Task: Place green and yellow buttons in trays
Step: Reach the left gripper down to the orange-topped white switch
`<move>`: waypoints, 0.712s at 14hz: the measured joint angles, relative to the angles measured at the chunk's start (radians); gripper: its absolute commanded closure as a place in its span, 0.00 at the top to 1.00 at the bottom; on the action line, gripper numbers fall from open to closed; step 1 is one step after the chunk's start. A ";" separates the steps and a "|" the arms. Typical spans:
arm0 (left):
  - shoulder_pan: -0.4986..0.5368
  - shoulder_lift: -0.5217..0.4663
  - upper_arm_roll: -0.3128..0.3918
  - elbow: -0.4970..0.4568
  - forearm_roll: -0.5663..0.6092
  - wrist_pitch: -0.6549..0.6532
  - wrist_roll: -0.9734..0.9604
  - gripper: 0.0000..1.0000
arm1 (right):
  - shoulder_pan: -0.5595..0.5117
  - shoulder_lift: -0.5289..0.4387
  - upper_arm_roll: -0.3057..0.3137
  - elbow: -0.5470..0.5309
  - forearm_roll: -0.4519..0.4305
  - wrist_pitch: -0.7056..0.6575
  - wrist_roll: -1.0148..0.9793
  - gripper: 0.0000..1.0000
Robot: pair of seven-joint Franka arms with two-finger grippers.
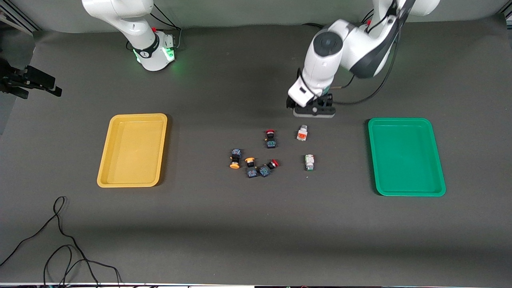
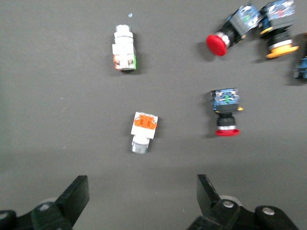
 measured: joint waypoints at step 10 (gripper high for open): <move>0.000 0.285 0.017 -0.021 0.117 0.316 0.002 0.98 | -0.008 0.005 -0.045 0.025 -0.002 0.001 -0.001 1.00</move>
